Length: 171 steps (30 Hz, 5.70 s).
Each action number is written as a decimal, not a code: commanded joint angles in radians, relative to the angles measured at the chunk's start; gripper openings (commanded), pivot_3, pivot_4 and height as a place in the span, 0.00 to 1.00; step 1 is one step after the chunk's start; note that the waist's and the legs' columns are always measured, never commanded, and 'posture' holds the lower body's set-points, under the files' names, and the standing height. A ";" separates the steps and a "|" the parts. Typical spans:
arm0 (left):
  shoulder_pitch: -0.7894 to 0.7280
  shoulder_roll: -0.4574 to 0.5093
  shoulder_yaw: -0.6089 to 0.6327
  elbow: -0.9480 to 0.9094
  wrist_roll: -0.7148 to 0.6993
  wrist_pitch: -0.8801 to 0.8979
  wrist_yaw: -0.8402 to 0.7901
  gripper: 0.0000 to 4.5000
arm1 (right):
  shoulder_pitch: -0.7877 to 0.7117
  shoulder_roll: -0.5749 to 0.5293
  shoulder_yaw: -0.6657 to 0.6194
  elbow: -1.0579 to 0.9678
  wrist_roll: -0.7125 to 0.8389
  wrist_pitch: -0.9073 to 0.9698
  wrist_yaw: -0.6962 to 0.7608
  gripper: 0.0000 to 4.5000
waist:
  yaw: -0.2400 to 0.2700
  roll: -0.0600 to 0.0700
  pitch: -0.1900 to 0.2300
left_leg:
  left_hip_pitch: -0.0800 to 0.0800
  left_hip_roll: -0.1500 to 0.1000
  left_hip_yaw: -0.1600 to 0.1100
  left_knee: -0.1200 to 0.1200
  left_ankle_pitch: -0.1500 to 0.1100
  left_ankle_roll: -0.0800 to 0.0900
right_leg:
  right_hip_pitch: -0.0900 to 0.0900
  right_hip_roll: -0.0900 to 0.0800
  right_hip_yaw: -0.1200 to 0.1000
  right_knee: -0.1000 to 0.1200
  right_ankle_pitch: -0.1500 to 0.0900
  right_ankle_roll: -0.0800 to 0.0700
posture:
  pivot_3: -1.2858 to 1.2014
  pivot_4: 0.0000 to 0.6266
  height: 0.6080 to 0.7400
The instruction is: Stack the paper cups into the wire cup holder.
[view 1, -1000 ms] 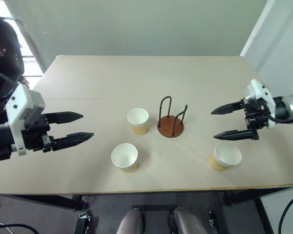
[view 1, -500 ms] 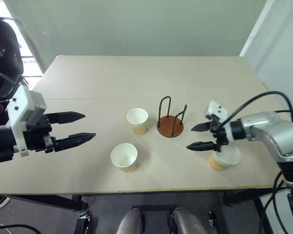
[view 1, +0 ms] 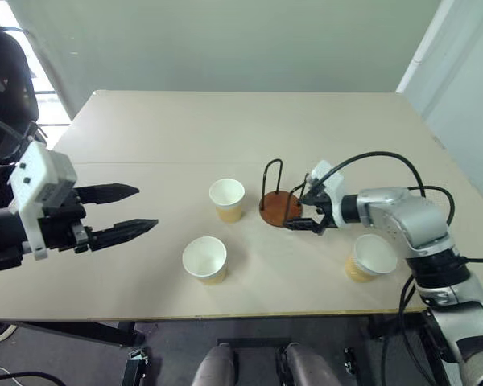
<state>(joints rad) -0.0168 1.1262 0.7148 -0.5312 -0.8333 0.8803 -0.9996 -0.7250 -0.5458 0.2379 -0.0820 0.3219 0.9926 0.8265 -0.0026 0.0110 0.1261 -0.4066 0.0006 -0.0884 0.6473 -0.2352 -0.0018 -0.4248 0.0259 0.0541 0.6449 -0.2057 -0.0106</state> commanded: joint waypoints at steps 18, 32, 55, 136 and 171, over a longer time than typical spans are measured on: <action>0.018 0.004 0.046 -0.035 0.002 -0.012 0.012 0.80 | -0.044 -0.016 0.048 0.053 -0.039 -0.103 0.074 0.00 | 0.000 0.000 0.000 | -0.001 0.000 0.000 0.000 -0.001 -0.001 | -0.001 0.000 0.000 0.000 0.000 -0.002 | 0.52 0.24 1.00; -0.010 0.026 0.013 -0.009 0.001 -0.015 -0.006 0.80 | 0.052 -0.204 0.099 -0.129 0.052 -0.296 0.489 0.00 | 0.001 -0.003 -0.001 | -0.002 0.001 0.000 0.000 -0.001 -0.002 | -0.001 0.001 -0.001 0.000 -0.001 -0.004 | 0.52 0.24 1.00; -0.057 0.069 -0.030 0.025 0.008 -0.016 -0.037 0.80 | 0.140 -0.228 0.167 -0.139 -0.057 -0.521 0.592 0.00 | -0.001 -0.004 -0.002 | 0.002 0.001 0.000 0.001 -0.001 -0.001 | 0.003 0.001 0.000 0.000 -0.004 -0.010 | 0.52 0.24 1.00; -0.132 0.133 0.003 -0.081 -0.257 0.039 -0.126 0.80 | 0.518 -0.706 -0.180 -0.328 -0.054 -0.539 0.584 0.91 | 0.004 -0.008 0.001 | 0.004 0.001 0.002 0.001 -0.005 0.000 | 0.008 0.004 0.006 -0.001 -0.010 0.003 | 0.52 0.24 1.00; -0.028 0.096 0.098 -0.072 -0.177 0.040 -0.112 0.80 | -0.344 -0.366 -0.114 -0.136 0.215 -0.450 0.713 0.00 | -0.007 -0.007 0.001 | 0.006 0.005 0.005 0.000 -0.002 0.001 | 0.007 0.007 0.007 0.000 -0.012 -0.005 | 0.52 0.24 1.00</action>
<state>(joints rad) -0.0440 1.2281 0.7799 -0.6062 -1.0217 0.9397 -1.1082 -1.0447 -0.9313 0.1085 -0.1990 0.5118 0.5361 1.5404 -0.0097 0.0042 0.1273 -0.4006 0.0054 -0.0835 0.6471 -0.2376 -0.0005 -0.4178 0.0325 0.0606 0.6447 -0.2175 -0.0163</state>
